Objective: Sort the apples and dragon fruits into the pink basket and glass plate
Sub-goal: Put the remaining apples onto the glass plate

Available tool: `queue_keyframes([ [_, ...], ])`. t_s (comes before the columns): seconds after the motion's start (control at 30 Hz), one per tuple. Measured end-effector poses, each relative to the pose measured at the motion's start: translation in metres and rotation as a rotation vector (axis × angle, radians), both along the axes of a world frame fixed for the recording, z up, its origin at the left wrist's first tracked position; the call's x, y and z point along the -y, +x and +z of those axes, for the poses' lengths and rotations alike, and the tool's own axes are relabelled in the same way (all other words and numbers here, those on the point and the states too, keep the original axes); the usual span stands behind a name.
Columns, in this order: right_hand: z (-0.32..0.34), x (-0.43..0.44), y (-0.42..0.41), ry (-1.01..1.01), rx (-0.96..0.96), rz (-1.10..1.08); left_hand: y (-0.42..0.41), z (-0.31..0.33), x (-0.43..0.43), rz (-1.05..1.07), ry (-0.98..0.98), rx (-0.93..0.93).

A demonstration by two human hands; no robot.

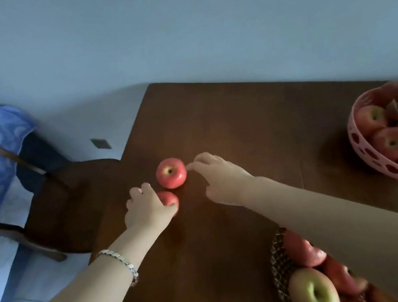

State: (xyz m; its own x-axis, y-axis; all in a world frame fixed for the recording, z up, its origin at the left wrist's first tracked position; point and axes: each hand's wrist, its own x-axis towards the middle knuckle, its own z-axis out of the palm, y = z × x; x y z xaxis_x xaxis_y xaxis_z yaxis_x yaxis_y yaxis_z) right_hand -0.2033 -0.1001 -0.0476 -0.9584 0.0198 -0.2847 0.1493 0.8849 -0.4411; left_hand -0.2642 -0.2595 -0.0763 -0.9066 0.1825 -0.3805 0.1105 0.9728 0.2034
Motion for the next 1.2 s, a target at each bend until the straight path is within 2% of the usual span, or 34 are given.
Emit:
queue_keyframes([
  [0.1, -0.014, 0.029, -0.059, 0.131, 0.064, 0.053, -0.021, -0.018, 0.011, -0.047, -0.071, 0.093],
  [0.2, -0.039, 0.047, -0.094, 0.236, 0.202, 0.087, -0.03, -0.033, 0.014, -0.064, -0.054, 0.171],
  [0.27, -0.058, 0.052, -0.103, 0.246, 0.243, 0.079, -0.031, -0.041, 0.015, -0.071, -0.015, 0.193],
  [0.47, -0.07, 0.039, -0.092, 0.184, 0.188, 0.004, -0.03, -0.052, 0.015, -0.068, 0.037, 0.14],
  [0.57, -0.058, 0.019, -0.063, 0.096, 0.195, -0.144, -0.029, -0.049, 0.01, -0.034, 0.045, 0.145],
  [0.73, -0.02, -0.008, 0.026, -0.042, 0.065, -0.331, -0.002, -0.026, -0.009, -0.023, 0.125, 0.176],
  [0.93, 0.026, -0.05, 0.162, 0.023, 0.007, -0.465, 0.079, 0.016, -0.048, -0.242, 0.31, 0.23],
  [1.1, 0.036, -0.082, 0.24, 0.023, 0.049, -0.53, 0.149, 0.038, -0.074, -0.436, 0.298, 0.235],
  [1.2, 0.028, -0.094, 0.254, 0.009, 0.034, -0.499, 0.178, 0.042, -0.08, -0.493, 0.247, 0.237],
])
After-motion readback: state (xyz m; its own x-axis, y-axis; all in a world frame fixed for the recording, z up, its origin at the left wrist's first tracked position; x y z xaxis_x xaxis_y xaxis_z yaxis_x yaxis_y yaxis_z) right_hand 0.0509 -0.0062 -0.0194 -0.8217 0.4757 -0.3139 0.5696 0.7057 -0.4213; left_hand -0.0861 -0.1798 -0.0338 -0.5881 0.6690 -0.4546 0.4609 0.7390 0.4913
